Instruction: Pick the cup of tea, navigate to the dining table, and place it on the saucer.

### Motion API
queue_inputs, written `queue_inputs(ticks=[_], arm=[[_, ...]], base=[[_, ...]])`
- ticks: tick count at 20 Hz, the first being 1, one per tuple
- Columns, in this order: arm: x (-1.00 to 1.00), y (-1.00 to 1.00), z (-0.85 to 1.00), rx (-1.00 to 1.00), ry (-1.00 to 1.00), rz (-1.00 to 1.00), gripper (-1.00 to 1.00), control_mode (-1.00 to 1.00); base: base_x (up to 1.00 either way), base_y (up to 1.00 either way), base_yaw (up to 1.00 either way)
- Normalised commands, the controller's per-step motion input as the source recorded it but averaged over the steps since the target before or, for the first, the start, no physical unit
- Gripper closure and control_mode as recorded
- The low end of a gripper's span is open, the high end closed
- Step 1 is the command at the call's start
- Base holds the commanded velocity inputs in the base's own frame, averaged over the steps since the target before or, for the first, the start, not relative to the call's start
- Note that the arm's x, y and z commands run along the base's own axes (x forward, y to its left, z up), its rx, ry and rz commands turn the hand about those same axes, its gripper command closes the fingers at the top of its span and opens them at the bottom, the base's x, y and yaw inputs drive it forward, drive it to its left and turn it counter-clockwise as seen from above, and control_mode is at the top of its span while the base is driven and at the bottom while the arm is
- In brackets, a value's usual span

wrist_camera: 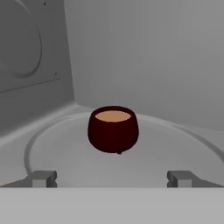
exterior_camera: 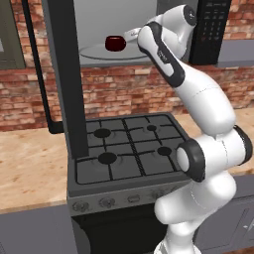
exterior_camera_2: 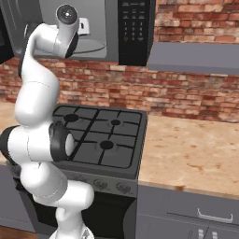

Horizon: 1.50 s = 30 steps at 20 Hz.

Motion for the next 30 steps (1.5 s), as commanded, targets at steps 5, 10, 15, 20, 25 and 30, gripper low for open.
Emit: queue_inputs(ticks=[5,10,15,20,25,30], arm=[[0.28,0.01,0.0,-0.03,0.0,0.02,-1.0,-1.0],[0.23,0.03,0.0,-0.02,0.0,0.0,-1.0,-1.0],[0.16,0.07,0.0,0.0,0.01,0.0,-1.0,-1.0],[0.14,0.21,0.0,-0.02,0.04,0.0,-1.0,-1.0],[0.17,0.24,0.0,-0.03,0.03,0.0,-1.0,-1.0],[0.18,0.1,0.0,-0.01,0.0,0.0,-1.0,-1.0]], base=[[0.0,0.0,0.0],[0.0,0.0,0.0],[0.0,0.0,0.0],[0.0,0.0,0.0],[0.0,0.0,0.0],[0.0,0.0,0.0]])
